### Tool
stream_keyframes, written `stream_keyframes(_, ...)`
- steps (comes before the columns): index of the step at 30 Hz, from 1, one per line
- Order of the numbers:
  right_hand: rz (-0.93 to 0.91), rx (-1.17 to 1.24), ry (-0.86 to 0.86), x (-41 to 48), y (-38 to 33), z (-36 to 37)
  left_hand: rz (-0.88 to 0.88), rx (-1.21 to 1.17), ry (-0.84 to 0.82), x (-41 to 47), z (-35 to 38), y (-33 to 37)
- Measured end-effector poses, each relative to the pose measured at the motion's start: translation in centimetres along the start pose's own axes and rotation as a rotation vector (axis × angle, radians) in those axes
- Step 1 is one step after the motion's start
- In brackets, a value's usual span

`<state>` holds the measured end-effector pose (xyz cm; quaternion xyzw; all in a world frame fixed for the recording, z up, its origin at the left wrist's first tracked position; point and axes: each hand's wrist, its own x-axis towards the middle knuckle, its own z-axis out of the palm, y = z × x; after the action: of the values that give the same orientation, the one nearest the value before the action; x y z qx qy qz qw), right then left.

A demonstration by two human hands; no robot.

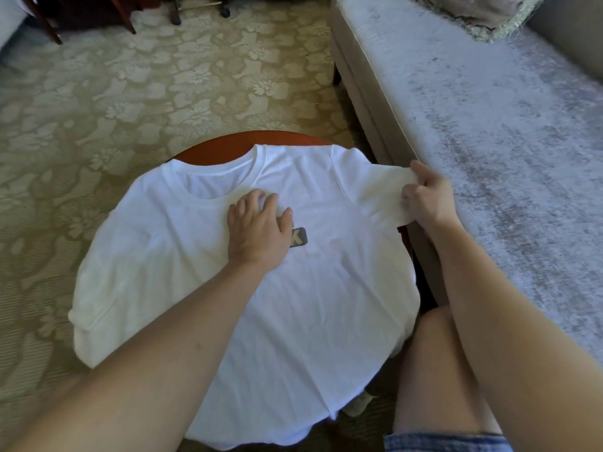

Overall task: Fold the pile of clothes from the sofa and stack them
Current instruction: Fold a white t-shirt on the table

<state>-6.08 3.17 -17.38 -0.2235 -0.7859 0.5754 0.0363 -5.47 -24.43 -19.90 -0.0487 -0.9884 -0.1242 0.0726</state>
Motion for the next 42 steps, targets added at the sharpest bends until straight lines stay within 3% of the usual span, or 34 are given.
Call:
stream_keyframes(4,-0.116,-0.328,0.000,0.3,-1.2,0.6,0.003,0.001,0.014,0.0,0.1,-0.1)
stream_keyframes(9,-0.297,-0.558,0.044,-0.9,-3.3,1.0,-0.009,-0.020,0.003,0.0,0.1,-0.1)
stream_keyframes(13,-0.520,-0.677,-0.099,-3.1,-5.6,3.2,-0.027,-0.017,-0.009,0.0,0.0,0.0)
stream_keyframes(19,-0.418,-1.192,-0.418,-6.5,-5.7,8.1,-0.063,-0.061,0.014,-0.2,-0.2,0.2)
stream_keyframes(22,-0.508,-1.182,-0.409,-7.5,-5.0,8.6,-0.071,-0.066,0.014,-0.1,-0.3,0.2)
stream_keyframes(26,-0.634,-1.056,-0.248,-8.4,-3.5,8.5,-0.067,-0.054,0.015,0.0,-0.3,0.1)
stream_keyframes(28,-0.563,-1.100,-0.216,-8.8,-2.2,8.5,-0.063,-0.053,0.010,0.0,-0.3,0.1)
stream_keyframes(31,-0.404,-1.196,-0.308,-9.5,-0.1,8.4,-0.068,-0.063,0.012,0.0,-0.2,0.1)
stream_keyframes(34,-0.436,-1.168,-0.295,-9.9,0.9,8.2,-0.067,-0.101,-0.002,0.3,-0.5,0.2)
stream_keyframes(38,-0.413,-1.173,-0.284,-9.3,0.7,8.3,-0.126,-0.359,0.013,0.2,-1.9,-0.9)
stream_keyframes(42,-0.393,-1.147,-0.269,-8.3,0.5,7.8,-0.165,-0.052,0.047,-1.2,-4.5,-6.3)
